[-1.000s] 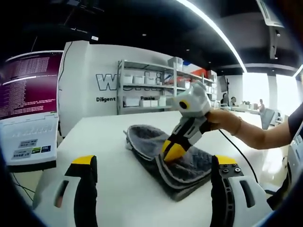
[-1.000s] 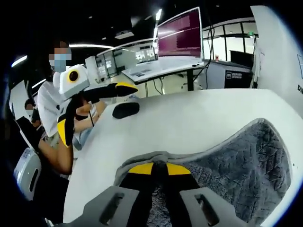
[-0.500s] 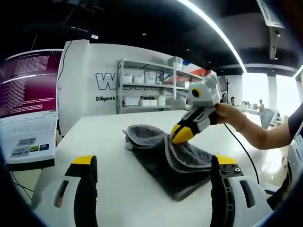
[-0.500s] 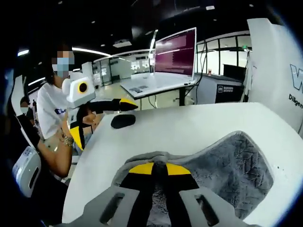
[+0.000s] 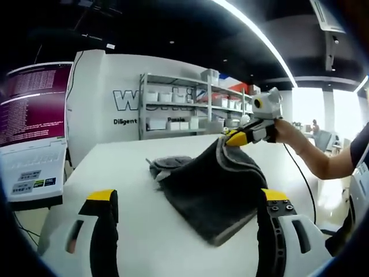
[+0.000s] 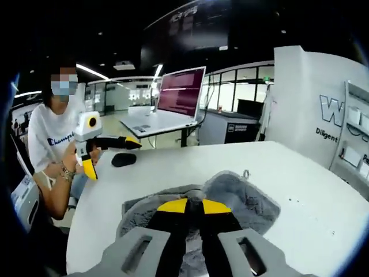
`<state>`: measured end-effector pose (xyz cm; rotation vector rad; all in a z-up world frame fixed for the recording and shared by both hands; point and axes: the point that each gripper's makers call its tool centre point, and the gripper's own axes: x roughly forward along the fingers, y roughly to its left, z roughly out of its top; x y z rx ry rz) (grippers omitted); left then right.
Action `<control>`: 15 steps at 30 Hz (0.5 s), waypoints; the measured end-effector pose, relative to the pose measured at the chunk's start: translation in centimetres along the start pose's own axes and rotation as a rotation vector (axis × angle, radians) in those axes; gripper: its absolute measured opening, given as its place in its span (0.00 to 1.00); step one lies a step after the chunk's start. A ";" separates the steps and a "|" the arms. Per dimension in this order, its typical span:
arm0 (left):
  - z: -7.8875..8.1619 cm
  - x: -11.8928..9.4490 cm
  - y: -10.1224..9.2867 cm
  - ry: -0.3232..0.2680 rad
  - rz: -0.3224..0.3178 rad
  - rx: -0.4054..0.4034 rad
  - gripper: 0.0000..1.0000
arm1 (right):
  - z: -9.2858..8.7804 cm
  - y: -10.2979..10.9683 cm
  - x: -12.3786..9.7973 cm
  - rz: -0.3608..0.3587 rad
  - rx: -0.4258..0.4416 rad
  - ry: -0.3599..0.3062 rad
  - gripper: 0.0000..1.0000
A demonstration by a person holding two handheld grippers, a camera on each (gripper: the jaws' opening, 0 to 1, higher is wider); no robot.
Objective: Open the folded towel by lifting each exposed corner and separating the folded layers until the towel lies flat within the target outline without major curled edges
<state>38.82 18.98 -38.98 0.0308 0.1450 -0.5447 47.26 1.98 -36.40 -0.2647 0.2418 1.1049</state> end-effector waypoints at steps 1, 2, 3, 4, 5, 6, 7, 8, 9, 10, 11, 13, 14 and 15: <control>0.0 0.0 0.0 0.000 -0.002 0.000 0.99 | -0.1 -0.4 -0.7 -0.019 0.008 -0.010 0.03; 0.0 0.0 -0.1 0.000 -0.003 0.000 0.99 | -0.1 -0.9 -1.4 -0.050 0.022 -0.028 0.03; 0.0 0.1 -0.1 0.000 -0.004 0.000 0.99 | -0.3 -1.5 -2.3 -0.081 0.028 -0.041 0.03; 0.0 0.1 -0.1 -0.001 -0.005 -0.001 0.99 | -0.5 -1.9 -3.0 -0.106 0.035 -0.052 0.03; 0.1 0.2 -0.2 -0.002 -0.007 -0.001 0.99 | -0.7 -2.3 -3.7 -0.133 0.042 -0.064 0.03; 0.1 0.3 -0.2 -0.002 -0.009 -0.002 0.99 | -1.0 -2.7 -4.3 -0.159 0.050 -0.071 0.03; 0.0 0.3 -0.3 0.000 -0.011 -0.002 0.99 | -1.4 -3.0 -5.0 -0.180 0.061 -0.079 0.03; 0.0 0.4 -0.3 0.001 -0.012 -0.001 0.99 | -1.8 -3.2 -5.6 -0.199 0.075 -0.084 0.03; 0.0 0.4 -0.4 0.001 -0.013 -0.001 0.99 | -2.3 -3.4 -6.2 -0.215 0.083 -0.086 0.03; 0.0 0.5 -0.4 0.002 -0.014 -0.001 0.99 | -2.6 -3.6 -6.6 -0.226 0.088 -0.086 0.03; 0.0 0.5 -0.5 0.002 -0.015 0.000 0.99 | -3.1 -3.8 -7.2 -0.245 0.094 -0.086 0.03; 0.0 0.4 -0.5 0.003 -0.017 0.001 0.99 | -4.7 -3.9 -8.3 -0.266 0.120 -0.073 0.03; 0.0 0.4 -0.5 0.002 -0.017 0.001 0.99 | -5.4 -4.0 -8.7 -0.282 0.134 -0.070 0.03; 0.0 0.4 -0.5 0.001 -0.016 0.001 0.99 | -6.3 -4.0 -9.0 -0.288 0.147 -0.059 0.03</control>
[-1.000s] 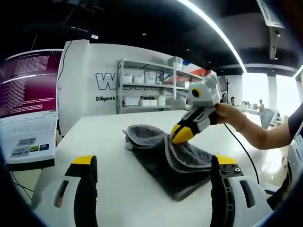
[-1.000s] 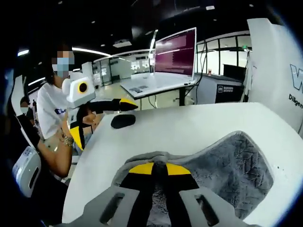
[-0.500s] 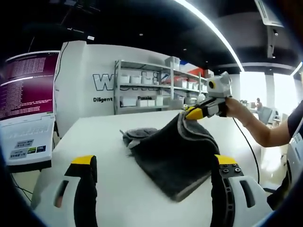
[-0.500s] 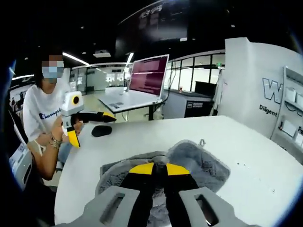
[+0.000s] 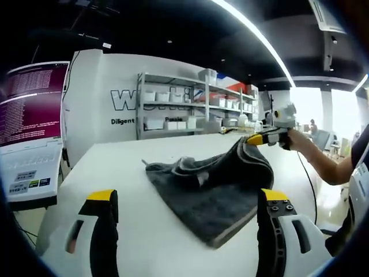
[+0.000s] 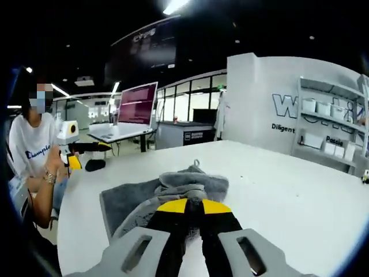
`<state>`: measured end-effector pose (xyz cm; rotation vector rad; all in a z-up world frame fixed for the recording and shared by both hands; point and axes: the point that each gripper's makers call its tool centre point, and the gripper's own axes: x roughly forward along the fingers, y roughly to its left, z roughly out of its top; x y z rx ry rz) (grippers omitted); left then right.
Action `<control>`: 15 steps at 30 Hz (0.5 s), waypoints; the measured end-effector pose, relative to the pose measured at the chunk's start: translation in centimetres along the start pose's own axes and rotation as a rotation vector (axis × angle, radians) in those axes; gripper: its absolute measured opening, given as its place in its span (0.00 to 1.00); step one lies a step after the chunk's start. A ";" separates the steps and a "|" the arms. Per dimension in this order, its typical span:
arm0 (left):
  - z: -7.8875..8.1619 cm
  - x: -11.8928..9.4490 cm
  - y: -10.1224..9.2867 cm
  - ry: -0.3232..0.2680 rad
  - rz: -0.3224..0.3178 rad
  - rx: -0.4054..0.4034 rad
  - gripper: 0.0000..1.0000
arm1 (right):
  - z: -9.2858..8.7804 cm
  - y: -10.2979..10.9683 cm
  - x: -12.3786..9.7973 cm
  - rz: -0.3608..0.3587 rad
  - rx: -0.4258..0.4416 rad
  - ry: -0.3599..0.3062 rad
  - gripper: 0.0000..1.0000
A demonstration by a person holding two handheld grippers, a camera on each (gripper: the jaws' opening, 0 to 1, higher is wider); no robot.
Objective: Open the folded towel by lifting each exposed corner and separating the folded layers until the towel lies flat within the target outline without major curled edges
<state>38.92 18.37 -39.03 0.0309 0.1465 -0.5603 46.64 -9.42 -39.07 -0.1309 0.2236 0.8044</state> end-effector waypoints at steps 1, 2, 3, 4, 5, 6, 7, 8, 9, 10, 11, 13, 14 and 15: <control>0.0 0.0 0.0 -0.001 0.000 0.000 0.99 | -0.8 -0.3 -0.4 -0.015 0.018 0.009 0.03; 0.1 0.0 0.0 -0.002 0.000 -0.001 0.99 | -1.5 -0.7 -0.7 -0.030 0.037 0.011 0.03; 0.1 0.0 0.1 -0.003 0.000 -0.001 0.99 | -2.2 -1.1 -1.0 -0.038 0.049 0.023 0.03; 0.1 0.0 0.0 -0.003 0.000 -0.001 0.99 | -3.0 -1.6 -1.4 -0.060 0.077 0.030 0.03; 0.1 0.0 0.0 -0.002 -0.001 0.000 0.99 | -3.6 -2.1 -1.6 -0.074 0.091 0.035 0.04; 0.0 0.0 0.0 -0.001 -0.001 0.001 0.99 | -4.3 -2.4 -1.8 -0.078 0.095 0.049 0.04; 0.0 0.0 -0.1 0.000 -0.002 0.001 0.99 | -5.0 -2.9 -2.0 -0.094 0.108 0.065 0.04; 0.0 0.0 -0.1 0.000 -0.003 0.001 0.99 | -5.5 -3.2 -2.1 -0.101 0.109 0.075 0.04; 0.0 0.0 -0.1 0.000 -0.004 0.001 0.99 | -6.2 -3.4 -2.1 -0.105 0.106 0.096 0.04; 0.1 0.1 -0.2 -0.002 -0.005 0.001 0.99 | -6.7 -3.8 -2.1 -0.116 0.107 0.109 0.04; 0.1 0.1 -0.2 -0.004 -0.008 0.001 0.99 | -7.2 -4.1 -2.1 -0.123 0.106 0.127 0.04; 0.2 0.1 -0.3 -0.006 -0.009 0.001 0.99 | -8.2 -4.4 -2.0 -0.132 0.090 0.166 0.04; 0.2 0.1 -0.4 -0.006 -0.010 0.002 0.99 | -8.6 -4.7 -2.1 -0.144 0.064 0.191 0.04; 0.1 0.1 -0.4 -0.005 -0.012 0.003 0.99 | -9.0 -4.9 -2.2 -0.152 0.042 0.213 0.04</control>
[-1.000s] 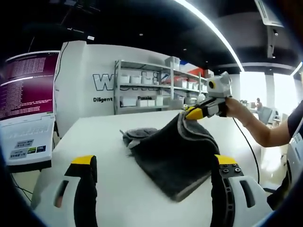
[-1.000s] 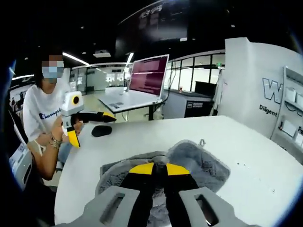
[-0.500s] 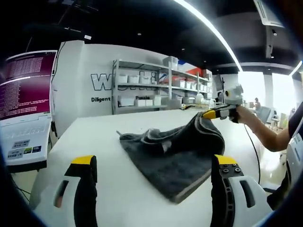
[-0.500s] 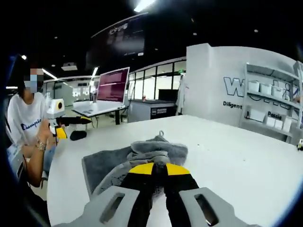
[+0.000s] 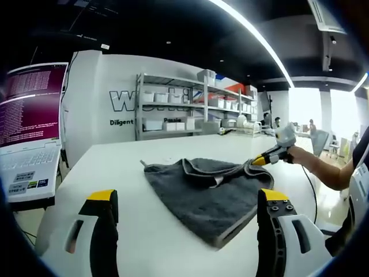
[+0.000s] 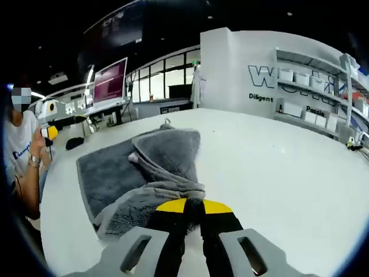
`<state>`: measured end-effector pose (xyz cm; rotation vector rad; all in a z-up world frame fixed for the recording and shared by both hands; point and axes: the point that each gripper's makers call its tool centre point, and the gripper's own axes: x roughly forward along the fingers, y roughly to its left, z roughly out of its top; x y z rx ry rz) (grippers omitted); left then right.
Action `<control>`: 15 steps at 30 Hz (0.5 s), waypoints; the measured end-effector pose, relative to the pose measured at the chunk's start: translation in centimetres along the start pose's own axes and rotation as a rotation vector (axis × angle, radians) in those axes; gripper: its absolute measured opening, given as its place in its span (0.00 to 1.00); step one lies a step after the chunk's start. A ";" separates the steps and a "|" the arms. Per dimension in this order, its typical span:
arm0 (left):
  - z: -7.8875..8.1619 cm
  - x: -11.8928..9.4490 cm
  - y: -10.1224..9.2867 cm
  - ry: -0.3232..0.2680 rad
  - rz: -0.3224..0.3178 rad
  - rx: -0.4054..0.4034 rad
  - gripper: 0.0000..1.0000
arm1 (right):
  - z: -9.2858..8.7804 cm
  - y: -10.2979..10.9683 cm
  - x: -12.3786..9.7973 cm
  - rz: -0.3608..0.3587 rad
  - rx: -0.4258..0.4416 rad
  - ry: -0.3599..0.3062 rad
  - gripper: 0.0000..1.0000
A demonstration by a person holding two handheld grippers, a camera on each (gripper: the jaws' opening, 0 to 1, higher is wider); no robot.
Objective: Open the folded towel by lifting each exposed corner and separating the folded layers until the towel lies flat within the target outline without major curled edges
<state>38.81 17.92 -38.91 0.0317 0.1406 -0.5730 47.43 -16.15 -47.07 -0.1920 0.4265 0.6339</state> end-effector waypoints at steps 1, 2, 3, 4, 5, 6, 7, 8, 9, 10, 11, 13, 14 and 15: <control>0.0 0.0 -0.1 0.001 -0.001 0.001 0.99 | -0.1 -0.1 0.1 -0.005 -0.005 0.001 0.04; -0.1 0.0 -0.1 0.002 0.000 0.001 0.99 | -0.2 0.0 0.1 0.000 -0.014 0.011 0.04; -0.1 0.0 -0.1 0.003 0.000 0.001 0.99 | -0.3 0.0 0.1 0.003 -0.028 0.024 0.05; -0.1 0.0 -0.1 0.002 0.000 0.001 0.99 | -0.2 0.0 0.1 0.001 -0.038 0.026 0.05; -0.1 0.0 -0.1 0.001 0.000 0.000 0.99 | -0.3 0.2 0.0 0.005 -0.055 0.036 0.05; -0.1 0.1 -0.2 0.001 -0.002 0.000 0.99 | -0.1 0.2 -0.1 0.002 -0.055 0.036 0.06; -0.1 0.1 -0.3 0.000 -0.004 0.001 0.99 | 0.0 0.3 -0.3 0.000 -0.054 0.036 0.08; -0.1 0.2 -0.4 0.000 -0.007 0.001 0.99 | 0.2 0.3 -0.5 0.000 -0.054 0.039 0.11; -0.1 0.3 -0.5 0.002 -0.010 0.001 0.99 | 0.5 0.3 -0.8 -0.004 -0.058 0.040 0.14; -0.1 0.4 -0.5 0.004 -0.012 0.002 0.99 | 1.0 0.0 -1.2 -0.023 -0.069 0.033 0.18; -0.1 0.4 -0.6 0.005 -0.014 0.003 0.99 | 1.7 -0.3 -1.7 -0.049 -0.113 0.026 0.21; -0.1 0.5 -0.7 0.003 -0.018 0.003 0.99 | 2.6 -0.4 -2.5 -0.074 -0.155 0.039 0.26; -0.1 0.5 -0.7 0.003 -0.019 0.002 0.99 | 3.1 -0.1 -2.8 -0.069 -0.157 0.035 0.28; 0.0 0.5 -0.7 0.002 -0.019 0.002 0.99 | 3.8 0.1 -3.2 -0.063 -0.163 0.030 0.30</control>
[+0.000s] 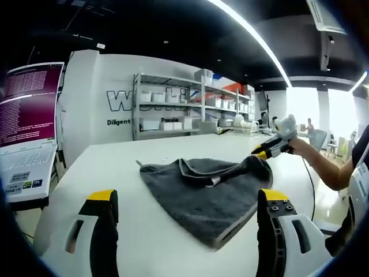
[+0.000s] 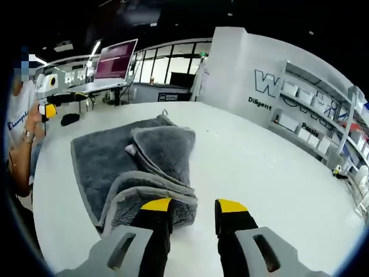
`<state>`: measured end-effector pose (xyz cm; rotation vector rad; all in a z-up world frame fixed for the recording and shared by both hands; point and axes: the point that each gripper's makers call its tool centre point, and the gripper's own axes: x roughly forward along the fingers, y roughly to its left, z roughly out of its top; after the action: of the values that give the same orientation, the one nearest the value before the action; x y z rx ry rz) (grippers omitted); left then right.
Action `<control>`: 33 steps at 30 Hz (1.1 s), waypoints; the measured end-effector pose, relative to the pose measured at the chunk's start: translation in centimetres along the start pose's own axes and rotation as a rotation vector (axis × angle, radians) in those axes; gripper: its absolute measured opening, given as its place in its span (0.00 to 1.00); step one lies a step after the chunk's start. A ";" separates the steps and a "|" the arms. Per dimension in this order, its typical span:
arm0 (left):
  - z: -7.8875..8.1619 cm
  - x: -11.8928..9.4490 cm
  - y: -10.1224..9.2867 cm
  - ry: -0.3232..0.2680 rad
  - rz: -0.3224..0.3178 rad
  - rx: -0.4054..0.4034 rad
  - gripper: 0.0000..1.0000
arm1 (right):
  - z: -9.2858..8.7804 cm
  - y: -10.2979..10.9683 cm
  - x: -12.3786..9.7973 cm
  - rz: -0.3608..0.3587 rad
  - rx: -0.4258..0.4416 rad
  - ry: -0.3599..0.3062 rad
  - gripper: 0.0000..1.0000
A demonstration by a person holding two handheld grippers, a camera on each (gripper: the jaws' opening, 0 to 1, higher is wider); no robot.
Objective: Open the folded towel by lifting each exposed corner and separating the folded layers until the towel lies flat within the target outline without major curled edges
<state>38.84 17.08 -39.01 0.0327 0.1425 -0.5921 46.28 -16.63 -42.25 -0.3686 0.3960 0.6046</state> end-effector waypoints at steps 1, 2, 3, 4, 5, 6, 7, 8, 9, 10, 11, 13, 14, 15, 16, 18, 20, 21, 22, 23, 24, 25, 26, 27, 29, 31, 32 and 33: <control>0.1 0.0 0.0 -0.001 0.001 0.002 0.99 | 0.7 0.1 -0.4 0.003 -0.001 -0.005 0.30; 0.1 -0.1 0.1 -0.001 0.002 0.003 0.99 | 1.4 0.1 -0.8 0.003 -0.005 -0.010 0.31; 0.2 -0.2 0.2 -0.005 0.006 0.001 0.99 | 2.3 0.0 -1.1 -0.007 -0.025 -0.027 0.33; 0.4 -0.3 0.3 -0.011 0.011 -0.003 0.99 | 3.3 -0.1 -1.5 -0.020 -0.047 -0.053 0.34; 0.4 -0.3 0.3 -0.012 0.013 -0.004 0.99 | 4.2 -0.1 -2.0 -0.027 -0.054 -0.070 0.34; 0.5 -0.3 0.4 -0.013 0.015 -0.003 0.99 | 5.0 0.1 -2.4 -0.028 -0.063 -0.077 0.34; 0.5 -0.3 0.4 -0.011 0.018 -0.001 0.99 | 5.8 0.2 -2.8 -0.026 -0.081 -0.091 0.34; 0.6 -0.3 0.4 -0.009 0.017 0.002 0.99 | 6.6 0.4 -3.1 -0.026 -0.093 -0.108 0.34; 0.6 -0.3 0.3 -0.008 0.016 0.004 0.99 | 7.2 0.6 -3.2 -0.025 -0.099 -0.122 0.34; 0.6 -0.2 0.2 -0.008 0.012 0.007 0.99 | 8.1 1.3 -3.0 0.001 -0.122 -0.136 0.34; 0.7 -0.2 0.1 -0.008 0.009 0.008 0.99 | 8.5 2.0 -2.6 0.028 -0.136 -0.129 0.34; 0.7 0.0 0.0 -0.007 0.007 0.008 0.99 | 8.6 3.6 -1.3 0.087 -0.172 -0.095 0.34; 0.7 0.0 -0.1 -0.007 0.006 0.009 0.99 | 8.5 4.3 -0.4 0.111 -0.185 -0.079 0.34; 0.7 0.0 -0.2 -0.007 0.004 0.009 0.99 | 8.3 5.1 0.4 0.139 -0.203 -0.057 0.34; 0.7 0.1 -0.3 -0.006 0.002 0.009 0.99 | 8.1 5.8 1.3 0.168 -0.219 -0.040 0.34; 0.7 0.1 -0.4 -0.005 -0.001 0.012 0.99 | 7.7 6.9 3.1 0.209 -0.233 -0.014 0.33; 0.8 0.1 -0.5 -0.001 -0.003 0.017 0.99 | 7.2 7.8 5.0 0.243 -0.243 0.007 0.29; 0.8 0.0 -0.5 -0.002 -0.003 0.019 0.99 | 6.7 8.1 5.9 0.264 -0.237 0.023 0.26; 0.9 0.0 -0.5 -0.002 -0.003 0.019 0.99 | 6.1 8.6 6.6 0.289 -0.230 0.046 0.26; 0.9 0.0 -0.5 -0.002 -0.003 0.018 0.99 | 5.6 9.0 7.4 0.300 -0.230 0.063 0.26; 0.9 0.0 -0.4 -0.002 -0.001 0.020 0.99 | 5.1 9.3 8.1 0.311 -0.230 0.079 0.25; 0.9 -0.1 -0.3 -0.001 0.001 0.020 0.99 | 4.5 9.6 8.7 0.317 -0.241 0.099 0.25; 0.9 -0.1 -0.3 -0.001 0.002 0.018 0.99 | 3.8 9.8 9.3 0.322 -0.260 0.128 0.24; 0.8 -0.1 -0.2 0.000 0.003 0.016 0.99 | 3.4 10.0 9.8 0.321 -0.269 0.140 0.23; 0.7 -0.1 -0.1 0.004 0.005 0.016 0.99 | 2.7 10.7 10.5 0.343 -0.267 0.162 0.21; 0.6 -0.2 -0.1 0.006 0.006 0.014 0.99 | 2.2 11.0 11.1 0.352 -0.254 0.179 0.15; 0.5 -0.2 -0.1 0.006 0.006 0.013 0.99 | 1.8 10.8 11.3 0.337 -0.259 0.194 0.13; 0.5 -0.2 -0.1 0.005 0.006 0.012 0.99 | 1.6 10.0 11.5 0.296 -0.281 0.209 0.11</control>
<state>38.66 17.06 -38.52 0.0466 0.1440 -0.5866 49.19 -2.87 -48.33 -0.6525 0.5737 0.9186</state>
